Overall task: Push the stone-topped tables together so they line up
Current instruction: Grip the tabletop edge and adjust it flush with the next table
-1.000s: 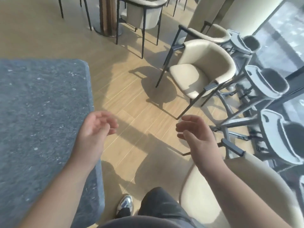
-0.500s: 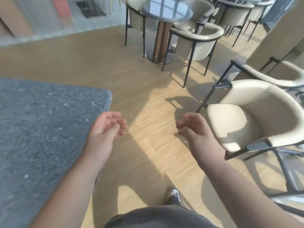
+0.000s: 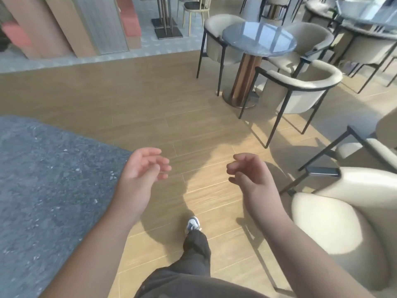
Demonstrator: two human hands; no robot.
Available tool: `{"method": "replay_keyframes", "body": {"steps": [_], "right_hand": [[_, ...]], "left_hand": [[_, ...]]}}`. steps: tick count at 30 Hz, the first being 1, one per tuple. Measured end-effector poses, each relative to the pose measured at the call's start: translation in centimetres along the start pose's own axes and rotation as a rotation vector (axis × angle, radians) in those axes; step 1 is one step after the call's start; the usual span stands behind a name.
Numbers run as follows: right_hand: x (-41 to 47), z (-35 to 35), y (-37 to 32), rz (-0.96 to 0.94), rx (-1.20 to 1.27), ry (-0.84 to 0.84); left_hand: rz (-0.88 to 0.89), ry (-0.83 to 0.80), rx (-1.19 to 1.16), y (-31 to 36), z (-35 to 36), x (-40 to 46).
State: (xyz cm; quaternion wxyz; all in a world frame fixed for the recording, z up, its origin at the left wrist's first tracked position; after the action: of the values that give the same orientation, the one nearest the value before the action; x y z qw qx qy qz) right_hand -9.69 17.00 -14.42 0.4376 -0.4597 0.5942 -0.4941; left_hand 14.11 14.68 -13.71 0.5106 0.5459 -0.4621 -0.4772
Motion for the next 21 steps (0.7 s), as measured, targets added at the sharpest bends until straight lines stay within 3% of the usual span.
{"method": "replay_keyframes", "body": {"steps": [12,21], "right_hand": [[30.7,7.0,-5.9,-0.064,-0.069,-0.164],[49.5,13.1,-6.4,-0.079,-0.024,-0.31]], "left_hand": [[0.002,0.154,-0.057,2.4,1.0,29.7],[-0.041,0.298,-0.003,2.3,0.9,44.7]]}}
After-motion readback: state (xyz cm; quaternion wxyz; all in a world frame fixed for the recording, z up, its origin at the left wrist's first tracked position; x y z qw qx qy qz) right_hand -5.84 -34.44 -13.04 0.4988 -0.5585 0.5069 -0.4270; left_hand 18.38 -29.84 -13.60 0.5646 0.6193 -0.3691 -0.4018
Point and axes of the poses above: each hand's wrist, its own x-axis towards the middle knuckle, its own z-axis out of the palm, y = z × x, the point moved 1 cm from there along x, towards the middle knuckle, and after that the axes turned 1 degree about -x, right-handed, at the moved point
